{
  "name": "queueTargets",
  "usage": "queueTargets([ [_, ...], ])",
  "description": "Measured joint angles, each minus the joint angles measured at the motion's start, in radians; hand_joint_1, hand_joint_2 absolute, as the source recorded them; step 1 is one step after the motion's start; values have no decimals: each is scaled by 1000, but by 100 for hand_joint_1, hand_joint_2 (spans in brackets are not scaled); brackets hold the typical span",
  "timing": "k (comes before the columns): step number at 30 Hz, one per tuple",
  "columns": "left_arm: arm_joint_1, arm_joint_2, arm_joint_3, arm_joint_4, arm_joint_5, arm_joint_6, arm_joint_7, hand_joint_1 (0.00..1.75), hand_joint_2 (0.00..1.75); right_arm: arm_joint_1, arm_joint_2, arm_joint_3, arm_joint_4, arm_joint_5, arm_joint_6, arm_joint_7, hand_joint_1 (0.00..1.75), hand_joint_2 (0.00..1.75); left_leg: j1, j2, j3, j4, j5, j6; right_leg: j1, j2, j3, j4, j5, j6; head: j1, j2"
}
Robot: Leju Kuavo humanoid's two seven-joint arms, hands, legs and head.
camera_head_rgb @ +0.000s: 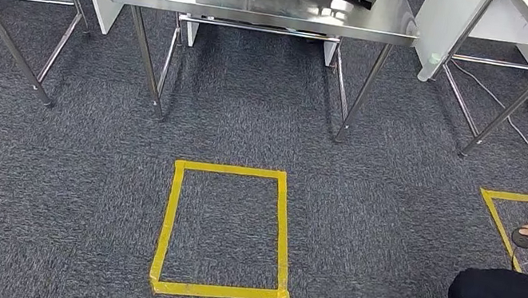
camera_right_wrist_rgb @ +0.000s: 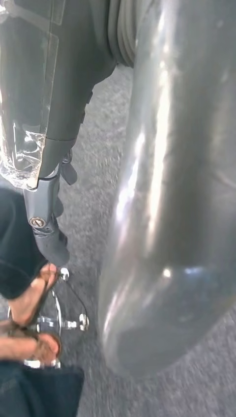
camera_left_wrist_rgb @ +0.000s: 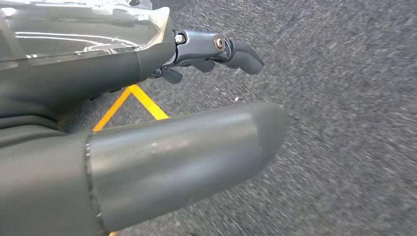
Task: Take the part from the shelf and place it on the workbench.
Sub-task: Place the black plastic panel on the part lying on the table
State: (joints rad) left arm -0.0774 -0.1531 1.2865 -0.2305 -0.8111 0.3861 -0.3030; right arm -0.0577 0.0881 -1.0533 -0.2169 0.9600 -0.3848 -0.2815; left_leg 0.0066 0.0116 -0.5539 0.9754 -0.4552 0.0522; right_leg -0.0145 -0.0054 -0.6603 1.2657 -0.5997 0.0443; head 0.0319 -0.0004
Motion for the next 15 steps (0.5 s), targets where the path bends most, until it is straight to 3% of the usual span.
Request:
queueTargets([
  [2, 0, 0, -1, 2, -2, 0, -1, 0, 0, 0, -2, -1, 0, -4, 0, -1, 0, 0, 0, 3, -33, 3, 25, -4, -1, 0, 43, 11, 37, 24, 0, 0],
  [3, 0, 0, -1, 3, -2, -2, -3, 0, 0, 0, -2, -1, 0, -7, 0, -2, 0, 0, 0, 3, -48, 6, 36, -8, -2, 0, 86, -32, 64, 34, 0, 0],
  [4, 0, 0, -1, 4, -3, -4, -7, 0, 0, 0, -3, -2, 0, -12, 0, -5, 0, 0, -1, 3, -60, 8, 46, -13, -2, 1, 150, -108, 74, 35, 1, 0],
  [6, -1, 1, -1, 5, 0, -12, -15, 0, 0, -1, -4, -6, 0, -19, -1, -14, 0, 0, -6, 3, -74, 14, 65, -24, 4, 1, 261, -272, 46, 18, 0, 0],
  [7, -1, 2, -1, 6, 1, -15, -17, 0, 0, -1, -4, -9, 1, -21, -1, -18, 0, 0, -8, 3, -76, 15, 74, -30, 8, 1, 293, -324, 26, 6, 0, 0],
  [9, -1, 4, -2, 7, 3, -18, -19, 0, 0, 1, -3, -16, 2, -26, -2, -23, 0, 0, -5, 4, -79, 16, 88, -41, 5, 0, 291, -340, 22, -13, -2, 0],
  [10, -1, 5, -2, 8, 3, -19, -20, 0, 0, 2, -2, -20, 3, -29, -3, -25, 0, 0, -2, 2, -84, 25, 75, -46, 2, -1, 285, -339, 29, -24, -2, 0],
  [11, 0, 6, -2, 10, 4, -19, -19, 0, 0, 3, -2, -23, 3, -30, -4, -28, 0, 0, 1, 0, -94, 50, 44, -51, -1, -3, 277, -339, 38, -35, -3, 0],
  [13, 1, 6, -1, 12, 3, -19, -18, 0, 0, 3, -2, -27, 4, -31, -4, -35, 0, 0, 4, -5, -127, 158, -52, -59, 1, -6, 260, -338, 55, -52, -5, 0],
  [14, 1, 6, -1, 13, 3, -19, -17, 0, 0, 3, -2, -27, 4, -31, -5, -37, 0, 0, 5, -6, -145, 225, -90, -62, 3, -7, 251, -337, 62, -55, -5, 0],
  [15, 2, 7, -1, 13, 2, -19, -17, 0, 0, 4, -2, -28, 4, -32, -4, -39, 0, 0, 5, -8, -155, 277, -108, -65, 5, -7, 243, -336, 67, -54, -5, 0],
])
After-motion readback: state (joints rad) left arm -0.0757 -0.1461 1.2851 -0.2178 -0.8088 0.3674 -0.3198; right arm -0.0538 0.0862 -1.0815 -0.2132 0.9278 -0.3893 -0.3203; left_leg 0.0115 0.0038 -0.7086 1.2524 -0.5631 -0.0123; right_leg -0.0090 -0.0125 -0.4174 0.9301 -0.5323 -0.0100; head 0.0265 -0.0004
